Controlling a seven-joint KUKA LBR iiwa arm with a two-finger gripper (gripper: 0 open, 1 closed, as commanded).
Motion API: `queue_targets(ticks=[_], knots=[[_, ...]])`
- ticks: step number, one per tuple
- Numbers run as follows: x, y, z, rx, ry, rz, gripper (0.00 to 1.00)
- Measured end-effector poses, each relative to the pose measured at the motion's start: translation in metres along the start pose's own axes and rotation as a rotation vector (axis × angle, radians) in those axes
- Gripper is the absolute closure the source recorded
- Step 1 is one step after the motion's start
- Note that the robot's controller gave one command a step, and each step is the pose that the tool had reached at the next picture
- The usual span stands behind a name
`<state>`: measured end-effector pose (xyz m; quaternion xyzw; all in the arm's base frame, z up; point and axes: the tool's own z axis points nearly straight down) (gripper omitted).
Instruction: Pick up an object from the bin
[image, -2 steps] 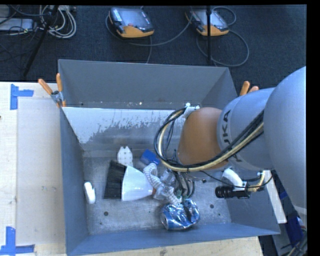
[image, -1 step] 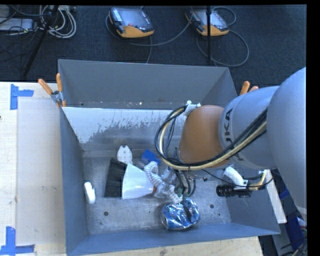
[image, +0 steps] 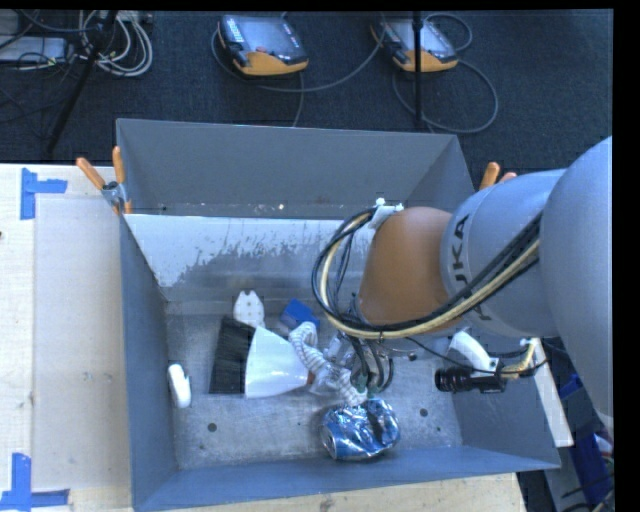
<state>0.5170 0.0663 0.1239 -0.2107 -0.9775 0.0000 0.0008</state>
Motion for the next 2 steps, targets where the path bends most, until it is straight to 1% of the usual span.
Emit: queue_targets(ticks=[1, 2], knots=[[0.001, -0.001, -0.009, 0.002, 0.003, 0.0, 1.0], [0.001, -0.001, -0.021, 0.002, 0.003, -0.001, 1.0]])
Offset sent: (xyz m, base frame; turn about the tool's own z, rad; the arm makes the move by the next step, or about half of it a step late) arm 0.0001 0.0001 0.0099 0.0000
